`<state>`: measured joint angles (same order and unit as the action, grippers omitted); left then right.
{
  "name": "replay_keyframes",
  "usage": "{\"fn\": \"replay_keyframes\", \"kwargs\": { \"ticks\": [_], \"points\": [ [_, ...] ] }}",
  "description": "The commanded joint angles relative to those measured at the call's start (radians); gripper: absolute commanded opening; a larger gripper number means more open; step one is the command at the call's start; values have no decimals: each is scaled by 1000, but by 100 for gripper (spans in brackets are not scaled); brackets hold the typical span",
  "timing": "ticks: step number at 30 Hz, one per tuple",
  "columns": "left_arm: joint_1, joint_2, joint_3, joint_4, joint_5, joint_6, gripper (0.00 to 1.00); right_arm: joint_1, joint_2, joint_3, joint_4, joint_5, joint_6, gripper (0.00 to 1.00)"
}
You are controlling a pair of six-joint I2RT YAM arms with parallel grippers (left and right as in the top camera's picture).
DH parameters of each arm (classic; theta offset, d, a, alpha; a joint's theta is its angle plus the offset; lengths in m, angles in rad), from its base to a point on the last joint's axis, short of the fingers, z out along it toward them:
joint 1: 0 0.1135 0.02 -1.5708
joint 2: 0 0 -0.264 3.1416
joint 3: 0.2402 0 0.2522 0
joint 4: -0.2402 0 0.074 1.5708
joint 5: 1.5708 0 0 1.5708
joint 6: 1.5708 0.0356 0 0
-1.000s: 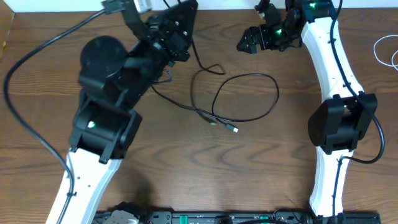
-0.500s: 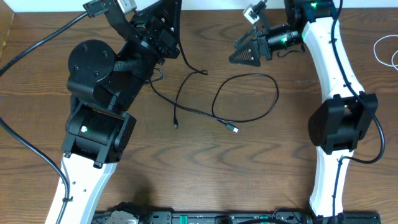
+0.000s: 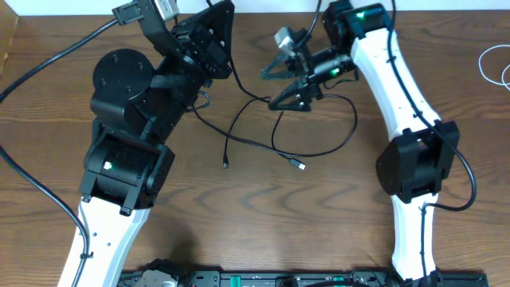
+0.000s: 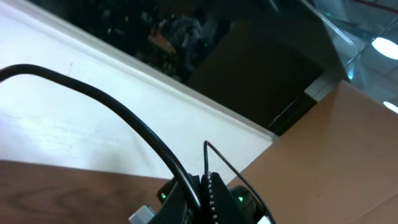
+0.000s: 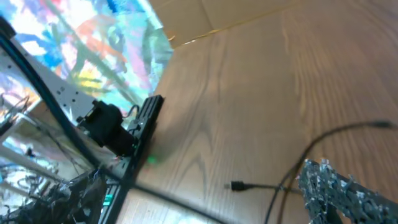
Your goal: Untangle cables
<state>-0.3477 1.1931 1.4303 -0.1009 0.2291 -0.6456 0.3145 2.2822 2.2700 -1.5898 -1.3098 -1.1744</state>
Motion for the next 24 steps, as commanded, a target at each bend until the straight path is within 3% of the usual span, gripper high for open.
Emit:
{"fn": "replay_keyframes", "kwargs": {
  "ticks": [1,5,7,8,9,10,11,21,22,24],
  "points": [
    [5,-5,14,-15,-13,24,7,34,-54,0,0,-43,-55,95],
    [4,-5,14,-26,-13,22,8,53,-120,0,11,-33,-54,92],
    [4,-5,14,-26,-12,3,7,61,-147,0,21,-31,-54,84],
    [4,-5,14,-26,-12,-11,7,68,-159,0,29,-28,-54,72],
    [4,-5,14,-26,-12,-18,7,74,-165,0,36,-22,-54,50],
    [4,-5,14,-26,-12,-21,7,80,-168,0,43,-13,-52,15],
    [4,-5,14,-26,-12,-21,7,84,-169,0,50,-3,-39,1],
    [4,-5,14,-60,-13,-21,8,94,-169,0,87,2,41,2],
    [4,-5,14,-59,-13,-21,8,95,-169,0,87,2,42,11],
    [4,-5,14,-55,-13,-26,8,95,-169,0,87,2,45,38]
  ]
}}
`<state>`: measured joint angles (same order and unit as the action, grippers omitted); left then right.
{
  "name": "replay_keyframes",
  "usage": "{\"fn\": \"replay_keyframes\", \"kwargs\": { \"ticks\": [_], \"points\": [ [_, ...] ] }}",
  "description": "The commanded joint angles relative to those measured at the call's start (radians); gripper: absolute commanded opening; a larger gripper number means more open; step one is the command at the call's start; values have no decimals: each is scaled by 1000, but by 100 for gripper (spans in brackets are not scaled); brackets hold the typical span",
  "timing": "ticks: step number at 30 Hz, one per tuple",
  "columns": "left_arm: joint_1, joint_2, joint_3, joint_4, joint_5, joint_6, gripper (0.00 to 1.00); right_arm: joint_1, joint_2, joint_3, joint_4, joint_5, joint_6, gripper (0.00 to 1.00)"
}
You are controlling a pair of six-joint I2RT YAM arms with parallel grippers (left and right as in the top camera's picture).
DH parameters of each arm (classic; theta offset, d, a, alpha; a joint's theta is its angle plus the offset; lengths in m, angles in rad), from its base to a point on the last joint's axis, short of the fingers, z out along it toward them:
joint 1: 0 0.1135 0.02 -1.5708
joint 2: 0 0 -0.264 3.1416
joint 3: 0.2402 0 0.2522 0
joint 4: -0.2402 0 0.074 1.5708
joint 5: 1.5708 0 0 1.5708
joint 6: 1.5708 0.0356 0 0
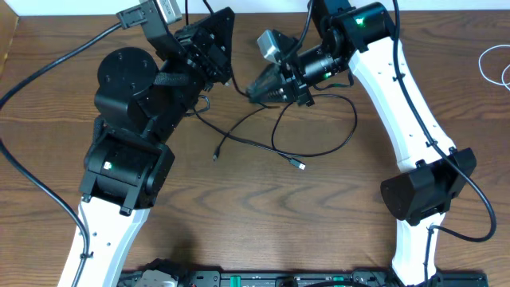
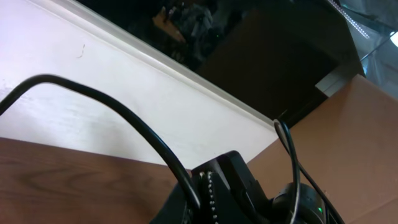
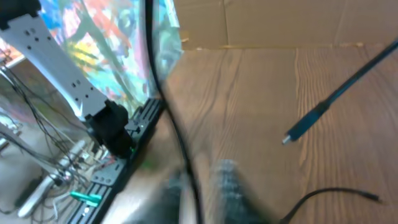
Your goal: Untangle cables
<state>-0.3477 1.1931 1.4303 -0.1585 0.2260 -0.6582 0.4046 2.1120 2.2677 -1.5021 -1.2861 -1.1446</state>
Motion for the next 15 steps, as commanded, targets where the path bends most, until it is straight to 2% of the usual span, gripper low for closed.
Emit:
{"fn": "replay_keyframes", "kwargs": {
  "ticks": [1,3,6,10,13,14,15],
  "points": [
    [4,-5,14,7,-10,-17,8,8,1,2,-1,-22,15,50],
    [4,-5,14,14,-10,-21,8,16,1,2,-2,-21,15,56],
    [4,-5,14,18,-10,-36,8,36,1,2,0,3,15,57],
    [4,-5,14,16,-9,-35,8,61,1,2,8,26,20,36],
    [4,-5,14,9,-10,-35,8,71,1,2,55,28,85,16],
    [4,-4,14,5,-10,-35,8,71,1,2,81,31,127,6],
    [4,-4,14,1,-10,-35,8,71,1,2,104,40,164,1]
  ]
}}
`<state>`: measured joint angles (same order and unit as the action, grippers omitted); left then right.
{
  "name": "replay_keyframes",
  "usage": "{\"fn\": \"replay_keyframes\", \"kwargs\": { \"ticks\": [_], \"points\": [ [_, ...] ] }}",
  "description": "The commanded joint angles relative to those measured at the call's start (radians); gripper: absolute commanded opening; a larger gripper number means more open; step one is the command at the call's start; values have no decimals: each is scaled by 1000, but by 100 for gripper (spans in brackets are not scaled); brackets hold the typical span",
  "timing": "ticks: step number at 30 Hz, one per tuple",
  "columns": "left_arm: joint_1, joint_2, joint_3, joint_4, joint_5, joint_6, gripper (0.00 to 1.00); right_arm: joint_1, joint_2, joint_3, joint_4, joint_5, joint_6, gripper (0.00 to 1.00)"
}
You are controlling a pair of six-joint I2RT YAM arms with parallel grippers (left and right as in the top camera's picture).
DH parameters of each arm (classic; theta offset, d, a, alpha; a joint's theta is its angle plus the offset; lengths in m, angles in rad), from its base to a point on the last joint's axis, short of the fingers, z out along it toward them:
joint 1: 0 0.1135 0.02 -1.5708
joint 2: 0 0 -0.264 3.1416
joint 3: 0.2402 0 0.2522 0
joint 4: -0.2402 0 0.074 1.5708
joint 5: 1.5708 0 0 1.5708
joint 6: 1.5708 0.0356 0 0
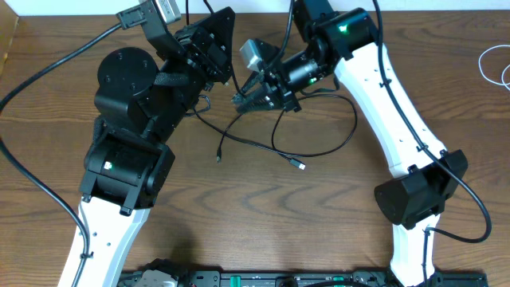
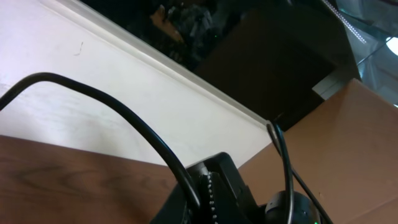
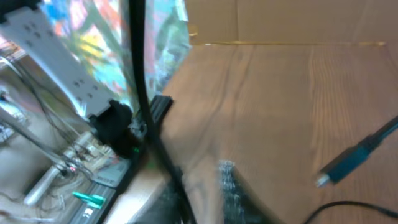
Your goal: Untangle cables
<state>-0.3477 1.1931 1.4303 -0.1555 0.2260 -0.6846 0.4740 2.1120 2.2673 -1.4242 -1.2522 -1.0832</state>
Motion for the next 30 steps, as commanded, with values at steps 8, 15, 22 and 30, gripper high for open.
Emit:
{"fn": "replay_keyframes", "kwargs": {
  "ticks": [8,15,22,30],
  "points": [
    [4,11,13,-140,-14,-8,14,-54,-26,3,366,399,735,1],
    [4,34,13,-249,-45,-8,34,-164,-161,11,520,634,961,1],
    [4,43,12,-270,-45,-8,45,-329,-305,11,551,810,1072,1],
    [4,44,12,-299,-59,8,45,-615,-372,11,526,869,1173,1]
  ]
}}
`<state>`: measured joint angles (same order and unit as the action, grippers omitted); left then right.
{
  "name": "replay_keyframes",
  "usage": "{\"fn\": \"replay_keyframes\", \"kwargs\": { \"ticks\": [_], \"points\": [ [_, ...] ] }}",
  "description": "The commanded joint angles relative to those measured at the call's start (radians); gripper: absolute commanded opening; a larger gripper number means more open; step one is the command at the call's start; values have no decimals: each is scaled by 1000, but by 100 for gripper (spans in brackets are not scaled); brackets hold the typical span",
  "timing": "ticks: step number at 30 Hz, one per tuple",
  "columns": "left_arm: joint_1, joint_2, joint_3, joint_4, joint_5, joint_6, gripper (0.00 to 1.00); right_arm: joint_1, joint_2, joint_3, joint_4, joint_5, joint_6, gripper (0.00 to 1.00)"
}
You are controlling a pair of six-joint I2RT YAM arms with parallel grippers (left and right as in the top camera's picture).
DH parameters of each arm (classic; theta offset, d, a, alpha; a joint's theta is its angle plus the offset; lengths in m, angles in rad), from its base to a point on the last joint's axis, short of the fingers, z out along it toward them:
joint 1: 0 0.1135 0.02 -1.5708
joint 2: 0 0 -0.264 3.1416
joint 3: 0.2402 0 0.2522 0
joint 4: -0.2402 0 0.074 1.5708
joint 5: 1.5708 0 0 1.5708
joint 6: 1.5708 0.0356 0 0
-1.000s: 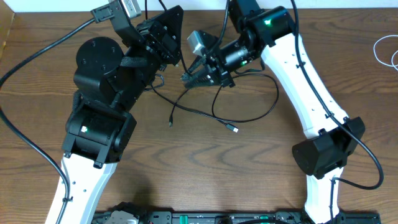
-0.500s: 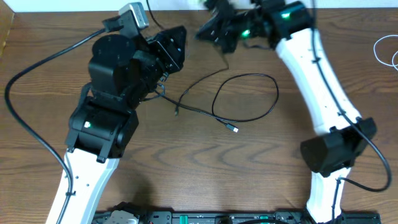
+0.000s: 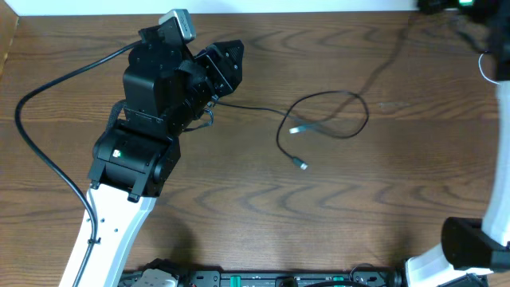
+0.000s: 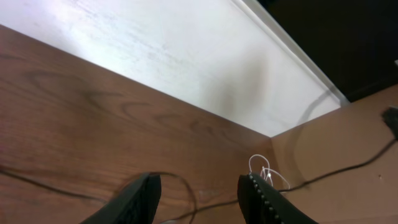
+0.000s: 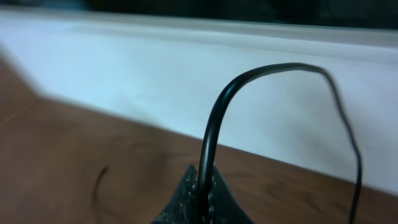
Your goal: Untangle cables
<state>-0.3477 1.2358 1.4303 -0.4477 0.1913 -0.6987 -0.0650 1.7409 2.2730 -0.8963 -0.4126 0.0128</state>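
Observation:
Thin black cables (image 3: 328,127) lie looped mid-table, with one plug end (image 3: 303,165) on the wood. One strand runs left to my left gripper (image 3: 225,66); another climbs to the top right corner. The left gripper (image 4: 199,200) is open and low over the table, and a cable strand (image 4: 186,186) lies on the wood between its fingers (image 4: 263,198). My right gripper (image 5: 205,196) is shut on a black cable (image 5: 214,124) that arcs up out of its jaws. Overhead, the right gripper is out of frame at the top right.
A white cable (image 3: 488,65) lies coiled by the right edge, also visible in the left wrist view as white cable (image 4: 263,173). The left arm's thick black supply cable (image 3: 48,88) loops over the left side. The right arm's base (image 3: 476,245) stands at the bottom right.
The right gripper has gone from beside the left gripper at mid-table to the far top right corner, holding a cable. The left gripper has opened and tipped down towards the table. The cables now lie spread rightwards.
At first the right gripper was right of the left gripper, over tangled cables, and a cable rose from the left jaws. It then stood closer at each moment, until beside the left gripper. Now it is far right with its cable and the left is open.

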Motion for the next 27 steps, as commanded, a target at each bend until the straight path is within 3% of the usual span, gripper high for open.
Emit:
{"fn": "replay_keyframes", "kwargs": {
  "ticks": [1,9,19,27],
  "points": [
    [4,1,12,-11,-28,22,46,-117,-3,5,3,-5,90,1],
    [4,16,12,-19,-28,25,45,-298,-2,5,1,-303,149,1],
    [4,34,12,-46,-27,33,45,-365,-2,5,-39,57,140,1],
    [4,34,12,-45,-28,33,46,-536,-2,5,-70,250,141,1]
  ]
}}
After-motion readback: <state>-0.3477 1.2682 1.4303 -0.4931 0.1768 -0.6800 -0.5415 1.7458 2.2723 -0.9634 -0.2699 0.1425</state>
